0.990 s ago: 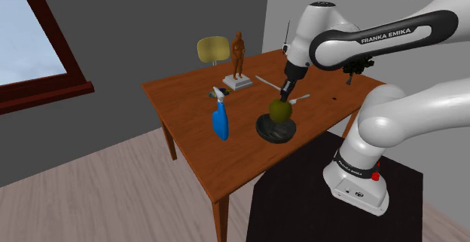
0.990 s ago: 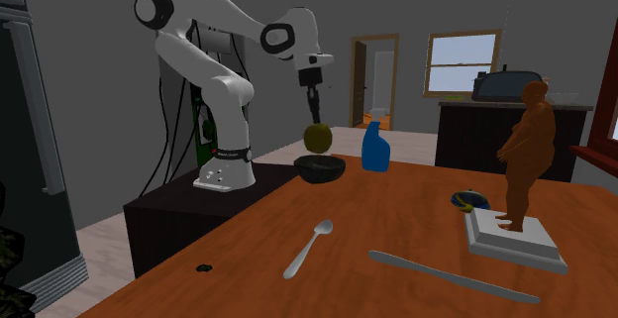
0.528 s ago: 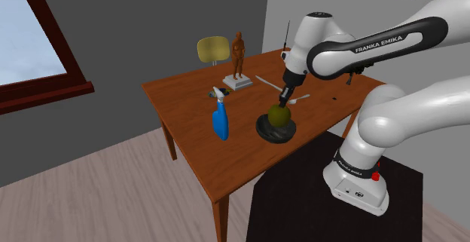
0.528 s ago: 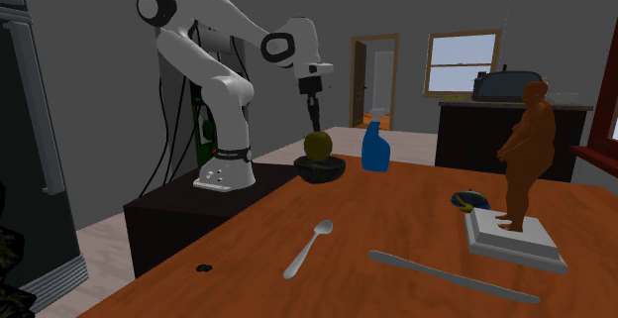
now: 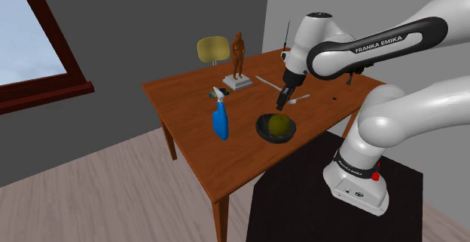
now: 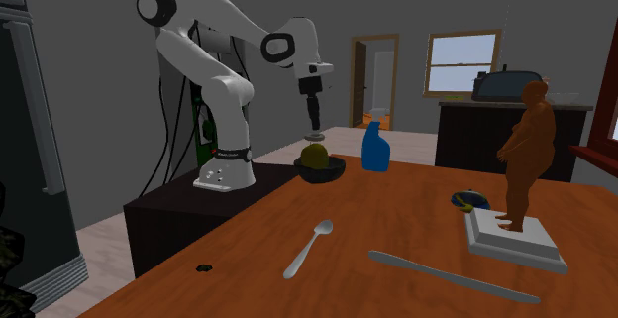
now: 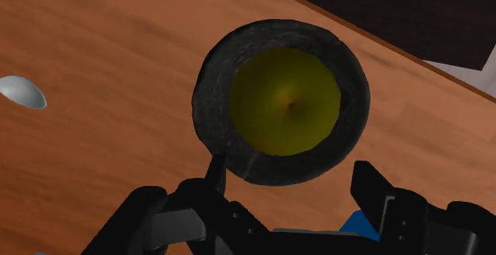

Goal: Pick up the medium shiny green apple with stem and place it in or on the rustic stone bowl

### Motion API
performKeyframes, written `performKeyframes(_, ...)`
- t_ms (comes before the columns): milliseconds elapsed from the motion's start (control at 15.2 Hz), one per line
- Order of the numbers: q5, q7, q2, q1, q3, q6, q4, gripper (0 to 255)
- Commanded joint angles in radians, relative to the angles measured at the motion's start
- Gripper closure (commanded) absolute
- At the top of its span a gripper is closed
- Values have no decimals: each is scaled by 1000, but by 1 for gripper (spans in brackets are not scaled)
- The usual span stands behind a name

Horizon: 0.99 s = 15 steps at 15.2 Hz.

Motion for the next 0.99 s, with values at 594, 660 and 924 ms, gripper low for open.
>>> performKeyframes(594,7,-1,-95,5,5,-181,86,0)
performKeyframes(660,7,-1,-95,5,5,-181,86,0)
performKeyframes(924,7,-1,-95,5,5,-181,86,0)
